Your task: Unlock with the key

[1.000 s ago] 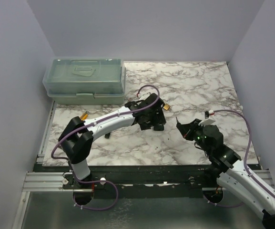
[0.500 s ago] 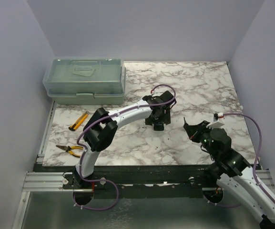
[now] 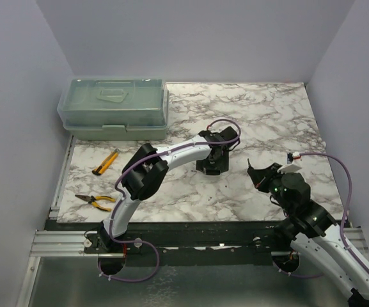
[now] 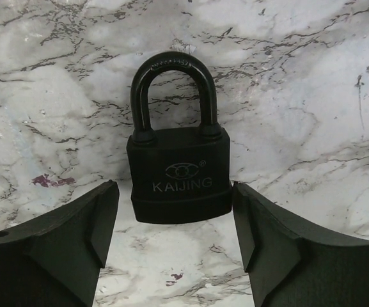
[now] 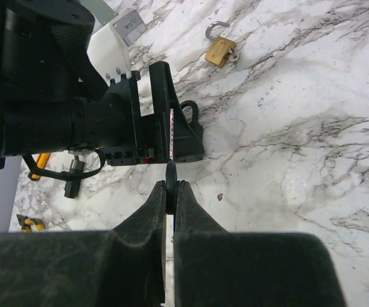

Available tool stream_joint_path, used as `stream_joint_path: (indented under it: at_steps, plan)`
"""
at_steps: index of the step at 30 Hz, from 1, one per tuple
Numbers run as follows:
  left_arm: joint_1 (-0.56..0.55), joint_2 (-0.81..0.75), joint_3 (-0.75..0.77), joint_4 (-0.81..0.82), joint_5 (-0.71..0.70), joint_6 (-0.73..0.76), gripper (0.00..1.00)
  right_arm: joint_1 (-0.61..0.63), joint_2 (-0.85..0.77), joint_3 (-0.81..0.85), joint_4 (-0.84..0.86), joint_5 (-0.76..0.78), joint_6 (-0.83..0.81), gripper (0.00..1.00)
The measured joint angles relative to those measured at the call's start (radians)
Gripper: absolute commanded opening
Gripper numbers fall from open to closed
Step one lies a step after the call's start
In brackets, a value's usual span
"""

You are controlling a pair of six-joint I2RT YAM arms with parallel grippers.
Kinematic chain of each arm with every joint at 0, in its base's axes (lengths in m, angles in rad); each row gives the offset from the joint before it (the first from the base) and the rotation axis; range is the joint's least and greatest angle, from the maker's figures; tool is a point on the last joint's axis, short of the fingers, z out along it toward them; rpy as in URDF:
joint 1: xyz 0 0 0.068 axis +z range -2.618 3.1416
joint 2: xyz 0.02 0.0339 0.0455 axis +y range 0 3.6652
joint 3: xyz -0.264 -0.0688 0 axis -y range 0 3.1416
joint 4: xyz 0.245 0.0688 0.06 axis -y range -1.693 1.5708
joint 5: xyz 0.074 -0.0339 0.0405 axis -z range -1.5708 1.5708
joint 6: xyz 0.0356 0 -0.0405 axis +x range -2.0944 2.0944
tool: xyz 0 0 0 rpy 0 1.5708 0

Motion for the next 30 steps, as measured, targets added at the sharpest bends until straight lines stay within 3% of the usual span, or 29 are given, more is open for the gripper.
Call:
stream_joint_path:
  at_steps: [8,14,17,30]
  plan:
    - [-0.003,0.032,0.015,-0.006,0.001,0.000,0.53,0.000,0.000,0.000,-0.004,0.002,0.008,0.00]
    - [-0.005,0.034,0.015,-0.005,0.001,0.001,0.13,0.000,0.000,0.000,-0.006,0.003,0.015,0.00]
    - [-0.005,0.033,0.015,-0.004,0.001,0.001,0.00,0.000,0.001,0.000,-0.010,0.003,0.016,0.00]
    - [0.068,-0.143,-0.206,0.146,0.100,-0.080,0.00,0.000,0.016,0.037,-0.019,0.000,0.061,0.00]
